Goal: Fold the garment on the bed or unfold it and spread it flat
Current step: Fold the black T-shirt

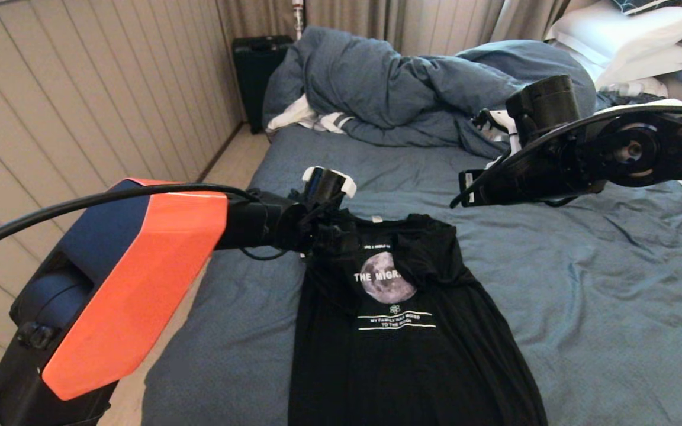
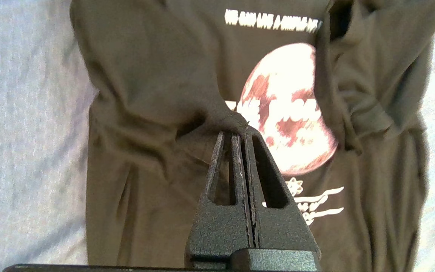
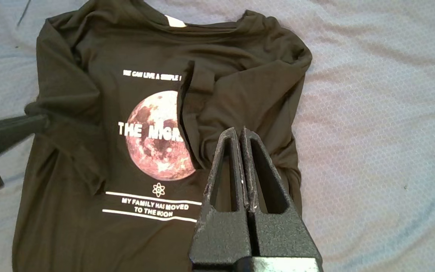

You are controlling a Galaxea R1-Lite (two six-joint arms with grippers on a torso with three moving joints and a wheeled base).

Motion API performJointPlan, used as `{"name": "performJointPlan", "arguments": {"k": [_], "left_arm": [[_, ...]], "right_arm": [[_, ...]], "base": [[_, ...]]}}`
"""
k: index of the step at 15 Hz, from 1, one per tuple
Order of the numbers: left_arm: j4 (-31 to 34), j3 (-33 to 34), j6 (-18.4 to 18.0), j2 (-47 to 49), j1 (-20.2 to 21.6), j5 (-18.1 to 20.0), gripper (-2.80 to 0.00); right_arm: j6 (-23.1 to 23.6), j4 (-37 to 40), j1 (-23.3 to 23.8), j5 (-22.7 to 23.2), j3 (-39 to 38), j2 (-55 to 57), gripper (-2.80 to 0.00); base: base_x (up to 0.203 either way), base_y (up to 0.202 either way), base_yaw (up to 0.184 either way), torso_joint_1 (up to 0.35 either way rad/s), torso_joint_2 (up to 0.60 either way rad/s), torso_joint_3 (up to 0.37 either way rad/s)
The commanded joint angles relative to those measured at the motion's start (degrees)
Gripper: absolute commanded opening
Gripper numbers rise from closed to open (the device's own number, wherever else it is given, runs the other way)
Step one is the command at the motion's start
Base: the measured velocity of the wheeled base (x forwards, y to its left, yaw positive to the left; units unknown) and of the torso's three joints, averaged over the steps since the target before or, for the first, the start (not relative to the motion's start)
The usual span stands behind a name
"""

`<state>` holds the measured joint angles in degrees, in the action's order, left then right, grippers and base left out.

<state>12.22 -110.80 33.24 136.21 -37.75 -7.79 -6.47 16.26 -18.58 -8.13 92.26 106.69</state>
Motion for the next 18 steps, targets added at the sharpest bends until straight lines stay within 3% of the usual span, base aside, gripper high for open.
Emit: {"name": "performJointPlan", "arguments": {"k": [1,4,8,15,18], "left_arm": [[-1.0,0.1,0.2,-0.9,0.5,-0.1,-2.8],[-7.9,0.1,-3.9,-2.0,0.2,-0.1,-2.8],[-11.6,0.1,-10.5,0.2,-2.6,-0.1,-2.8],[-13.1,0.0,-17.4,7.1,-5.3,0.6,-2.8],[-15.0,-0.2,-18.2,8.2,-6.0,0.5,-2.8]], "right_arm": [[0.0,0.1,0.0,0.0,0.0,-0.2,-2.8],[-0.2,0.1,0.1,0.0,0.0,-0.2,-2.8],[-0.4,-0.3,0.4,0.0,0.2,-0.1,-2.8],[-0.4,-0.3,0.4,0.0,0.2,0.0,-2.8],[-0.3,-0.3,0.3,0.0,0.1,0.1,-2.8]], "base": [[0.0,0.0,0.0,-0.002,0.0,-0.032],[0.0,0.0,0.0,0.0,0.0,0.0],[0.0,0.0,0.0,0.0,0.0,0.0],[0.0,0.0,0.0,0.0,0.0,0.0],[0.0,0.0,0.0,0.0,0.0,0.0]]}}
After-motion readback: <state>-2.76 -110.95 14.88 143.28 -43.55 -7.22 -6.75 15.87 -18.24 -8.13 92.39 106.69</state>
